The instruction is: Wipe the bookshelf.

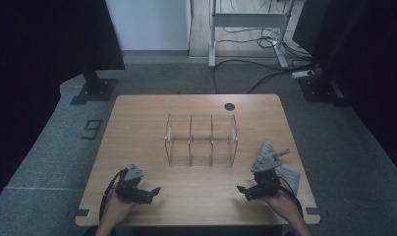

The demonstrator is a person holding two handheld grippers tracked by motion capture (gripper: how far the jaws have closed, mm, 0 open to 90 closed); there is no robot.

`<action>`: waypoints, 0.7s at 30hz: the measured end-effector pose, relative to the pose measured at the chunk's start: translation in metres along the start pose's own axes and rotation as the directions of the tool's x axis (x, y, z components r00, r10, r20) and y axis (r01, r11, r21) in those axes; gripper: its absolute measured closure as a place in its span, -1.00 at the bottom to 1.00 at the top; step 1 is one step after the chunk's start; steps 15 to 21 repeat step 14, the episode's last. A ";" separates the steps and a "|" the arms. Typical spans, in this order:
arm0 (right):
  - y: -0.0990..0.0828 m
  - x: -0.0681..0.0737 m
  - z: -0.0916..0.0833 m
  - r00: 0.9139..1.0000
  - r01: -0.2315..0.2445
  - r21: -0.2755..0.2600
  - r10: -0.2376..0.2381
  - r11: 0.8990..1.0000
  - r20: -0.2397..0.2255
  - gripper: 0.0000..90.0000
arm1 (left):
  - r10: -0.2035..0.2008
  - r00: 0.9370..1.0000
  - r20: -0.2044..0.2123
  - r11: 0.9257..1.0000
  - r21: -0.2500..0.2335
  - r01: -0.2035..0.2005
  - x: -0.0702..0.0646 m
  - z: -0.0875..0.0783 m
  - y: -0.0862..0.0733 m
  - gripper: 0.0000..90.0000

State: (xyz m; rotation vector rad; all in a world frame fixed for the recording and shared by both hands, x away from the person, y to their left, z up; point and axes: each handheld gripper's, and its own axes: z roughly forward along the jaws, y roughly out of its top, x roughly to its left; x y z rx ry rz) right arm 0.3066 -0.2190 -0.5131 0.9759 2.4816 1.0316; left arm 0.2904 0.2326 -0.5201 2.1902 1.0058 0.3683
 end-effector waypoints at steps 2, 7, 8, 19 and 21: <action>-0.003 0.001 0.006 1.000 0.000 0.013 0.000 1.000 -0.010 -0.98 | 0.011 1.000 -0.001 0.999 0.039 -0.011 0.001 0.007 -0.004 -1.00; -0.013 0.004 0.022 0.999 0.033 0.103 -0.031 0.994 -0.019 -0.98 | 0.040 0.999 0.012 0.989 0.140 -0.041 -0.003 0.021 -0.010 -1.00; -0.014 0.004 0.024 0.999 0.029 0.113 -0.027 0.993 -0.023 -0.98 | 0.040 0.999 0.012 0.989 0.140 -0.041 -0.003 0.021 -0.010 -1.00; -0.018 0.003 0.029 1.000 0.023 0.138 -0.020 0.990 -0.024 -1.00 | 0.052 0.998 0.019 0.993 0.109 -0.054 -0.002 0.023 -0.011 -1.00; -0.018 0.003 0.029 1.000 0.023 0.138 -0.020 0.990 -0.024 -1.00 | 0.052 0.998 0.019 0.993 0.109 -0.054 -0.002 0.023 -0.011 -1.00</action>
